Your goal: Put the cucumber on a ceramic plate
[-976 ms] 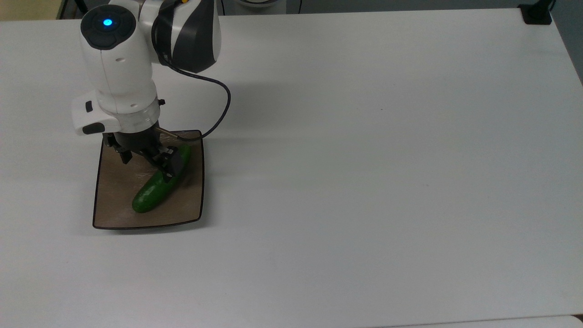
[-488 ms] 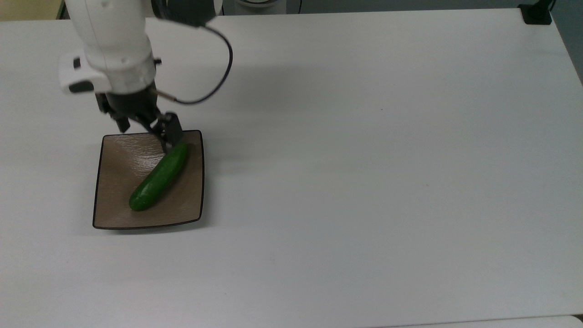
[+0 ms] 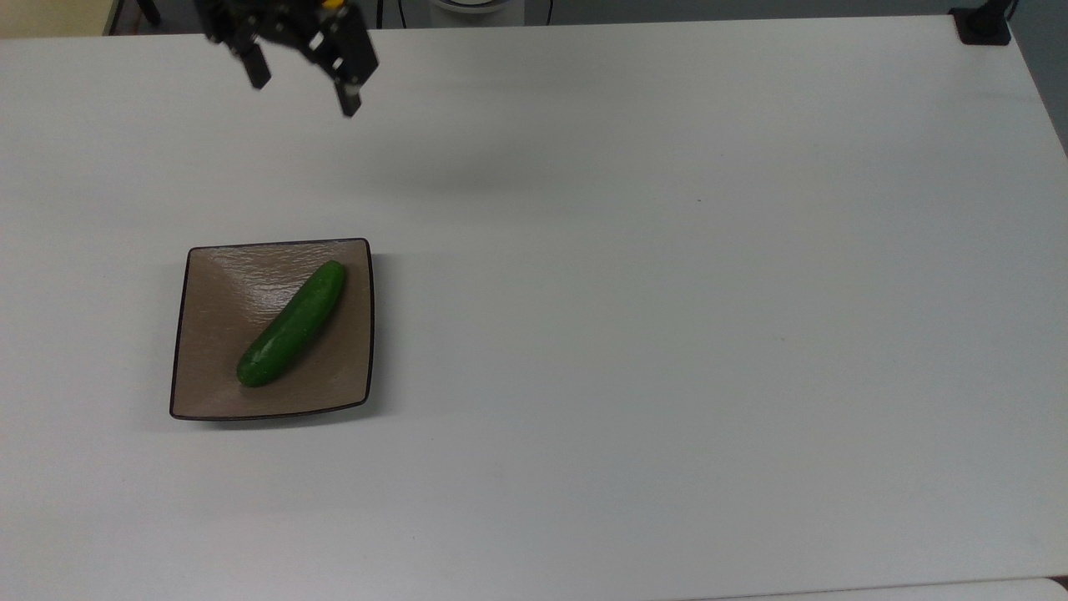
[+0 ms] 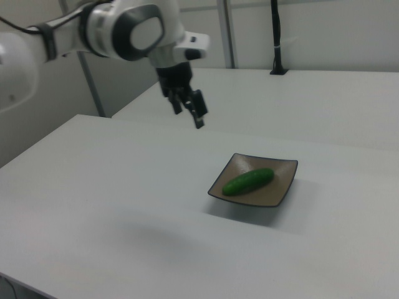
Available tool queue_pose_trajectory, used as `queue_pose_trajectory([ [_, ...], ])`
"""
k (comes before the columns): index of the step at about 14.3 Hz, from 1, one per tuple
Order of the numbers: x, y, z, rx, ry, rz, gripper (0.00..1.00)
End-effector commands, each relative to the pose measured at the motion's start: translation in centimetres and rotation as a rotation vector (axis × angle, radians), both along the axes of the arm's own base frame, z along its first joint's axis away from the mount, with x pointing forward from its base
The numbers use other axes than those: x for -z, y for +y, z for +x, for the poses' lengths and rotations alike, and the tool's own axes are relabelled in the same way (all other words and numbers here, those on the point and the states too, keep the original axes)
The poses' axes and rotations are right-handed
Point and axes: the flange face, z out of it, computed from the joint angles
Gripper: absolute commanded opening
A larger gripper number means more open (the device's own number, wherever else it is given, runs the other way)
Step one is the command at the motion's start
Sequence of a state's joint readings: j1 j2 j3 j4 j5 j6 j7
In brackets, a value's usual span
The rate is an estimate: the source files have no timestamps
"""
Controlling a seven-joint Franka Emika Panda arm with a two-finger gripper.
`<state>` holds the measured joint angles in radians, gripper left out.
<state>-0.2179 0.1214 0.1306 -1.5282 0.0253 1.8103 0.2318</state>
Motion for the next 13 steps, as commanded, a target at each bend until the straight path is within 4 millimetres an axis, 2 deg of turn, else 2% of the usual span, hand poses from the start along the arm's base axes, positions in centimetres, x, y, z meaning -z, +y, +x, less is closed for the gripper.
queue_pose_trajectory([
  [1, 0.6, 3.2, -5.2, -0.153, 0.031, -0.005, 1.00],
  [2, 1.2, 3.8, -6.0, -0.261, 0.045, -0.015, 1.00],
  [4, 2.2, 4.4, -6.3, -0.323, 0.081, -0.016, 1.00],
  [7, 3.1, 7.1, -6.3, -0.324, 0.101, -0.029, 1.00],
  [9, 2.6, 7.5, -6.6, -0.300, 0.101, -0.030, 1.00],
  [10, 2.6, 8.7, -6.7, -0.280, 0.109, -0.035, 1.00],
  [13, 2.7, 8.7, -6.6, -0.243, 0.114, -0.062, 1.00],
])
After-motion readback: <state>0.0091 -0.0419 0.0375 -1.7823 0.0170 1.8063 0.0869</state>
